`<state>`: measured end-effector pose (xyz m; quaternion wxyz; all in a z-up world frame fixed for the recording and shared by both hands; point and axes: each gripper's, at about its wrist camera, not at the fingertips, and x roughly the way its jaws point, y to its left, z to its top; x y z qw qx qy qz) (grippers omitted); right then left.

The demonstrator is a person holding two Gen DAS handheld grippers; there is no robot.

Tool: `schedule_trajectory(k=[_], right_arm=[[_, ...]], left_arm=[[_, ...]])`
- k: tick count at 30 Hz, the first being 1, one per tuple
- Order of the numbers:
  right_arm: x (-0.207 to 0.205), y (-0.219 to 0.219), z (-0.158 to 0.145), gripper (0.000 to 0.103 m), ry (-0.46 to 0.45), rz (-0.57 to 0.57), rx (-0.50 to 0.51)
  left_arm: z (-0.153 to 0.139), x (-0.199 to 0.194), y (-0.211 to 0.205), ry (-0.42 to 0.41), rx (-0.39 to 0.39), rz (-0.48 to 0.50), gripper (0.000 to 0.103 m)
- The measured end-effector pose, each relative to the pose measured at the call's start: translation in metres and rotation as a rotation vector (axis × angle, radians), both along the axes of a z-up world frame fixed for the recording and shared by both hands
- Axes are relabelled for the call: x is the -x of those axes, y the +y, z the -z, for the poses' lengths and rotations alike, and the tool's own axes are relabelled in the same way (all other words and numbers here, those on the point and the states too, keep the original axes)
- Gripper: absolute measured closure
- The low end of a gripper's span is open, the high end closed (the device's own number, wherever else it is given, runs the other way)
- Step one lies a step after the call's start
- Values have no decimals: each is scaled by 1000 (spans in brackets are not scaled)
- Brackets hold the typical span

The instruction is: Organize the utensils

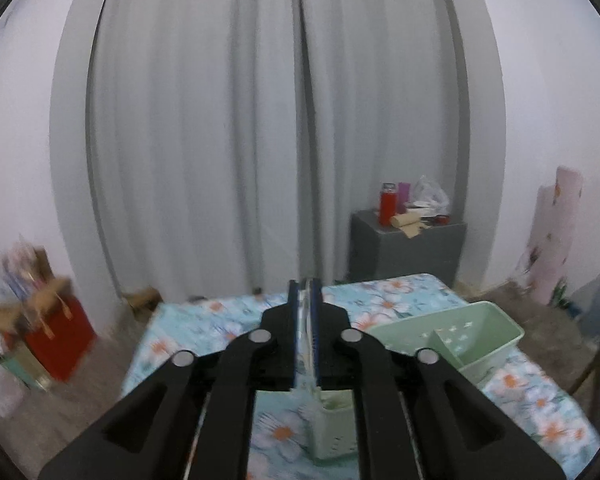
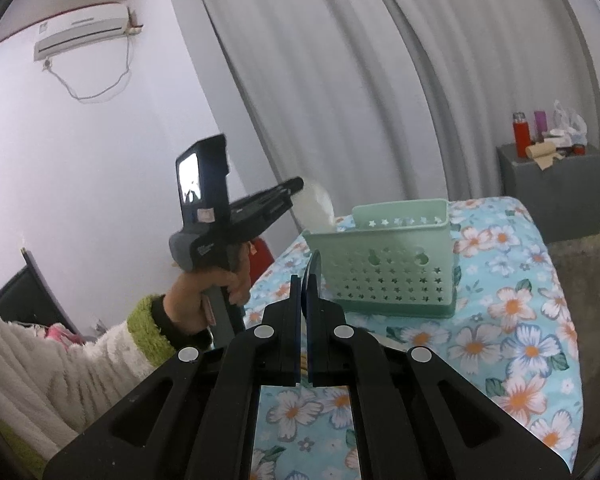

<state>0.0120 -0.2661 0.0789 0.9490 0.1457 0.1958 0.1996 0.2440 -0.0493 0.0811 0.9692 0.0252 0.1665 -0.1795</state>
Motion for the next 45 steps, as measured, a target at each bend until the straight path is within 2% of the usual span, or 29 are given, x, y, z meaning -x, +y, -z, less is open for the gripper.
schedule_trajectory(k=[1, 3, 7, 10, 14, 19, 22, 27, 32, 38, 41, 43, 45], right_arm=[[-1, -2, -1, 103, 1, 0, -7], [-2, -6, -4, 103, 2, -2, -26], [-7, -12, -15, 103, -16, -12, -50], [-11, -15, -30, 103, -61, -12, -46], [-17, -21, -68, 103, -190, -18, -19], [-37, -26, -102, 103, -309, -43, -8], [-53, -29, -112, 103, -340, -44, -9], [-89, -26, -105, 103, -324, -8, 31], [-117, -23, -83, 103, -240, 17, 103], [-136, -5, -48, 102, -123, 35, 268], [-140, 2, -38, 96, -79, 53, 353], [-135, 5, -38, 93, -85, 58, 377], [-128, 5, -42, 77, -102, 71, 372]], left_arm=[[1, -1, 4, 15, 25, 10, 70], [1, 1, 9, 25, 73, 23, 55], [-1, 8, 26, 35, 131, 17, 44], [-1, 18, 42, 54, 174, 3, 40], [5, 34, 62, 100, 197, -18, 37], [24, 50, 75, 189, 178, -13, 33], [40, 61, 79, 238, 162, -15, 31], [69, 77, 83, 324, 172, -6, 29], [93, 86, 75, 408, 190, 32, 28], [108, 97, 69, 462, 199, 57, 18], [110, 99, 72, 470, 223, 49, 10], [111, 99, 76, 472, 242, 41, 8], [110, 98, 78, 475, 260, 35, 7]])
